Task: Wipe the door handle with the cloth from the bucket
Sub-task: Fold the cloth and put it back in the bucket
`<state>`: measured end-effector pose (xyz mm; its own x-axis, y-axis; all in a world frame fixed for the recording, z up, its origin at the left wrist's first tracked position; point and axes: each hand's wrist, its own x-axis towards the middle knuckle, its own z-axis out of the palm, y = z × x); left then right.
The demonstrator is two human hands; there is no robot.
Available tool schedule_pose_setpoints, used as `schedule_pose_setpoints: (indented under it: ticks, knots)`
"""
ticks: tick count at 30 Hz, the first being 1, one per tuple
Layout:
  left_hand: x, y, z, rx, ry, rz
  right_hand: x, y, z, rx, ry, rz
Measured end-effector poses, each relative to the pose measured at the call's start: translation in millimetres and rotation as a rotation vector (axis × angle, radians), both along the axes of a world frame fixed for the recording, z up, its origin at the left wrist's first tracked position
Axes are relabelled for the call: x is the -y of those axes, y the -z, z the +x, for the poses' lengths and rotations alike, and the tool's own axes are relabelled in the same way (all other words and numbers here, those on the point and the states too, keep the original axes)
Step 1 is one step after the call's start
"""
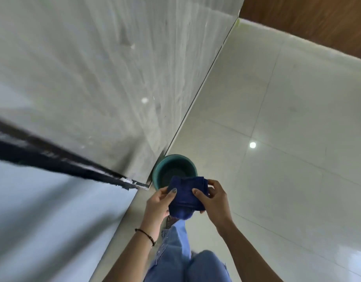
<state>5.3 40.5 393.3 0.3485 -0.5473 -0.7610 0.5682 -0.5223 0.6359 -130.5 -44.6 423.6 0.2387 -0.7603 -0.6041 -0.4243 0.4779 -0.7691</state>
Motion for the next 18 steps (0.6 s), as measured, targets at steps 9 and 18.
schedule_pose_setpoints:
  ticks: [9,18]
  knots:
    - [99,228,38,-0.041,-0.196,0.36,119,234,53,-0.066,-0.286,0.217]
    - [127,515,41,0.041,-0.365,0.539,142,506,108,-0.315,-0.443,0.34]
